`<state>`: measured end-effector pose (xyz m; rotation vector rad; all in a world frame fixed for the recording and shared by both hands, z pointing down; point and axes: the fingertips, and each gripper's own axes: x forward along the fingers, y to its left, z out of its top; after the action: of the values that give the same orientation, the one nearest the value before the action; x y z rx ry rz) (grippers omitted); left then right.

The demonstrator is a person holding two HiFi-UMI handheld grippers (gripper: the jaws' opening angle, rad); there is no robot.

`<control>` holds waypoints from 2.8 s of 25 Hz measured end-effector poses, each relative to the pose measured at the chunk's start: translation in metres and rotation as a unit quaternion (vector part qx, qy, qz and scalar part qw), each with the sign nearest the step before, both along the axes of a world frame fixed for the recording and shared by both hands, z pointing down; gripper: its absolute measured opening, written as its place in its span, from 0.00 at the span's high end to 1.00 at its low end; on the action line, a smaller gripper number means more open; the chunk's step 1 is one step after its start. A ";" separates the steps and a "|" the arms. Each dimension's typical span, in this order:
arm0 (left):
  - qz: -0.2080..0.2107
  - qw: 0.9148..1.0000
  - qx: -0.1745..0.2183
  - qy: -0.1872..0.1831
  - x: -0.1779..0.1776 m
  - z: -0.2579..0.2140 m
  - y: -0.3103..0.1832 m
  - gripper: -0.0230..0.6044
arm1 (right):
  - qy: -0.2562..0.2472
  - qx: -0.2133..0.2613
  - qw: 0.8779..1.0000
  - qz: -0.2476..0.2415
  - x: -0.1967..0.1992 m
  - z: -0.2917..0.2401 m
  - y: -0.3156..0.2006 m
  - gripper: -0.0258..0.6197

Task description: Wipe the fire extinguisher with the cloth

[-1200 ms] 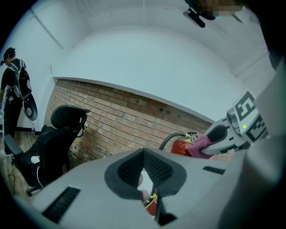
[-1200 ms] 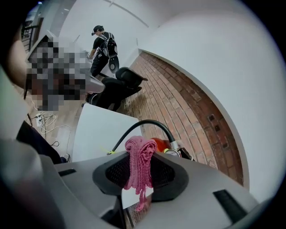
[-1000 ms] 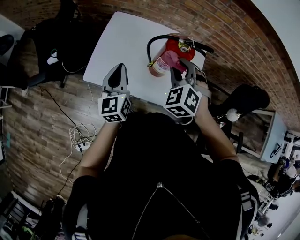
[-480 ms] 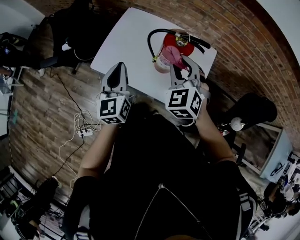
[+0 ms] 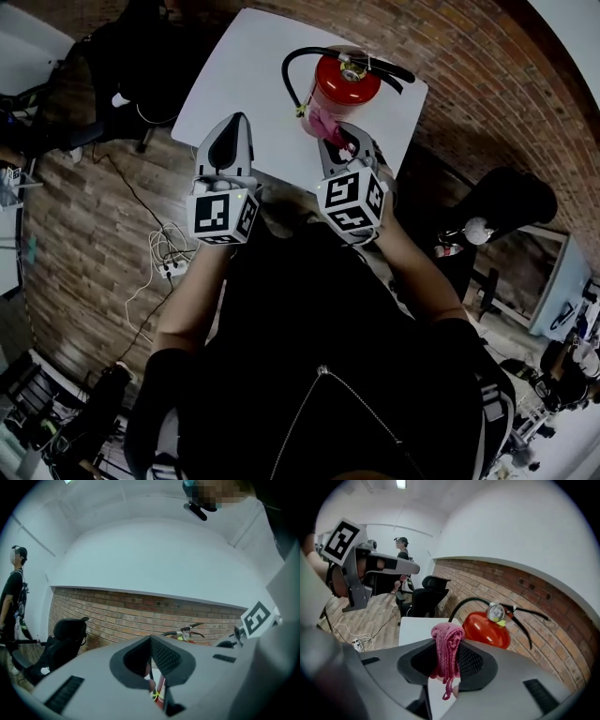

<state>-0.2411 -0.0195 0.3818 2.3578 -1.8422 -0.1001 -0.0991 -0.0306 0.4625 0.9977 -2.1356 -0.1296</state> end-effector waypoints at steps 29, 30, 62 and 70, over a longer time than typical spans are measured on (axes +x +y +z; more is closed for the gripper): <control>0.203 0.976 -0.081 -0.020 -0.118 0.061 -0.089 0.95 | 0.091 -0.200 0.945 0.242 -0.046 0.314 -0.063 0.78; 0.204 0.975 -0.083 -0.022 -0.120 0.062 -0.089 0.95 | 0.097 -0.201 0.945 0.240 -0.047 0.319 -0.065 0.78; 0.204 0.976 -0.073 -0.003 -0.157 0.060 -0.096 0.95 | 0.188 -0.175 0.937 0.237 -0.045 0.274 -0.075 0.78; 0.208 0.976 -0.067 0.005 -0.154 0.055 -0.095 0.95 | 0.202 -0.166 0.938 0.229 -0.047 0.237 -0.074 0.78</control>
<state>-0.3953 -0.1148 0.4369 2.5762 -1.2659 0.0578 -0.1457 -0.1049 0.6995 1.1220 -1.4514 0.2312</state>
